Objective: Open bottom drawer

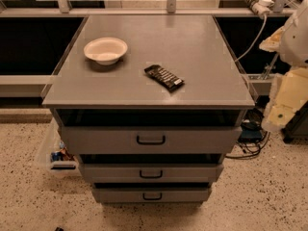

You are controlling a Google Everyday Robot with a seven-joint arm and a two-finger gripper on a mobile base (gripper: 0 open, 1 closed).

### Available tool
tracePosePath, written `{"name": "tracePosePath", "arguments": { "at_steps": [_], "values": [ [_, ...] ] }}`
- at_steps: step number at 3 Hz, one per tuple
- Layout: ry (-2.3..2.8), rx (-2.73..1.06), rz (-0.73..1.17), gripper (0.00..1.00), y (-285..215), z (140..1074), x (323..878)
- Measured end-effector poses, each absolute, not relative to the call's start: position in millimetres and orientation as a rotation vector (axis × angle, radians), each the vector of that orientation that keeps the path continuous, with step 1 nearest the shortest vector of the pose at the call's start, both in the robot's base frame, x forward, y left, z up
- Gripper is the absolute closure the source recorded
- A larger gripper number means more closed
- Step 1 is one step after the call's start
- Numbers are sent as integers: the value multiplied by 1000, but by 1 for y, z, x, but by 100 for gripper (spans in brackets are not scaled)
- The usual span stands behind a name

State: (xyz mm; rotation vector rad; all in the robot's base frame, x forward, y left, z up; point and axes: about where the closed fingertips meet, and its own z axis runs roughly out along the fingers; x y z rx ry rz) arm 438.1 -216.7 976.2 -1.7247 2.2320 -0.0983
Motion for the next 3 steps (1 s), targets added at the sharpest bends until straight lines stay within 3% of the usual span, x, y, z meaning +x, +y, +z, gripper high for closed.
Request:
{"name": "tracePosePath", "arguments": {
  "at_steps": [2,3],
  "values": [
    [2220,-1697,-68,0,-219,967,436],
    [2198,-1632,83,0,-215,920,424]
  ]
}}
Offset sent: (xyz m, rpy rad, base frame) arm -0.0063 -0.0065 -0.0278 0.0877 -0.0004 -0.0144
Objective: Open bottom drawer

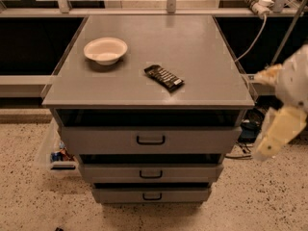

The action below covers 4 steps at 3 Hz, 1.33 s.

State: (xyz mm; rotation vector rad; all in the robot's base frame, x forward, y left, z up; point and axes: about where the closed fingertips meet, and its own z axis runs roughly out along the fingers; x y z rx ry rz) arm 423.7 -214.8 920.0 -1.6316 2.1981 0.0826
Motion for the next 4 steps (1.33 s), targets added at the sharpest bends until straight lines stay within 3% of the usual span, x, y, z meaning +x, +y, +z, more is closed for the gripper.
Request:
{"name": "tracePosePath", "arguments": {
  "at_steps": [1,2,4],
  "values": [
    [2198,-1467,312,0,-196,850,403],
    [2278,-1280,538,0,-170,712,378],
    [2237,-1256,576,0,-155,678,348]
  ]
}}
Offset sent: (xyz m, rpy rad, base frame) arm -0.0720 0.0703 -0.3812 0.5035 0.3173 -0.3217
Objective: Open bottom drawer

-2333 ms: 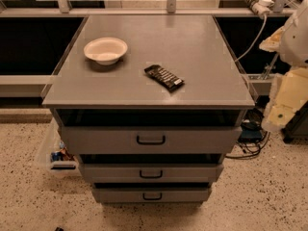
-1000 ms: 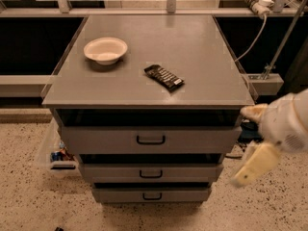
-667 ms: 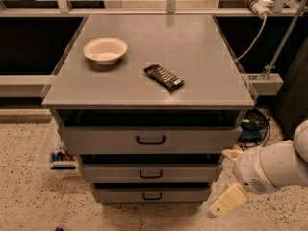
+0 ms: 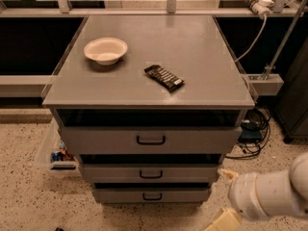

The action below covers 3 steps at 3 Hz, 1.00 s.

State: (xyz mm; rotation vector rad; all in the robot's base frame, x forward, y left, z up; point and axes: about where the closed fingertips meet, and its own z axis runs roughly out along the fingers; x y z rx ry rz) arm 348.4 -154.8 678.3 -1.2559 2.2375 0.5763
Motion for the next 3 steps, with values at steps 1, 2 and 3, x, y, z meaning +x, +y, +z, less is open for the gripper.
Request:
{"name": "tracePosePath", "arguments": {
  "at_steps": [1,2,3],
  "values": [
    [2183,-1147,696,0,-133,600,303],
    [2116,-1073,733,0,-109,537,276],
    [2113,-993,729,0,-107,511,284]
  ]
}}
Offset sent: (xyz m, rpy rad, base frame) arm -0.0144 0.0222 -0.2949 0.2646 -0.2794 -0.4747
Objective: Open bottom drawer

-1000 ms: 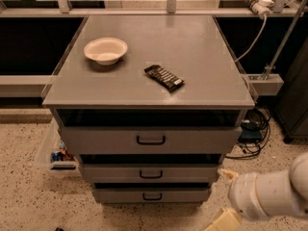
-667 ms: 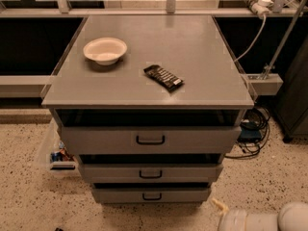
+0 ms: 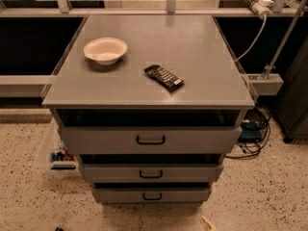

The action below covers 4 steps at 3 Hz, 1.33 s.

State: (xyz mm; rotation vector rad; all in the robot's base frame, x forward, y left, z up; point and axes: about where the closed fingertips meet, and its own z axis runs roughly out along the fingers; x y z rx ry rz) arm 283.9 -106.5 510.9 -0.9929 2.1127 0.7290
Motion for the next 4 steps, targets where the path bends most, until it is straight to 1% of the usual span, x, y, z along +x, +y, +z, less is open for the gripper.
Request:
{"name": "tracePosePath", "arguments": {
  "at_steps": [1,2,3,4],
  "values": [
    [2113,-993,729,0,-107,511,284],
    [2105,-996,675,0,-110,510,293],
    [2046,-1031,477,0,-126,511,350],
    [2045,-1022,454,0,-128,512,356]
  ]
}}
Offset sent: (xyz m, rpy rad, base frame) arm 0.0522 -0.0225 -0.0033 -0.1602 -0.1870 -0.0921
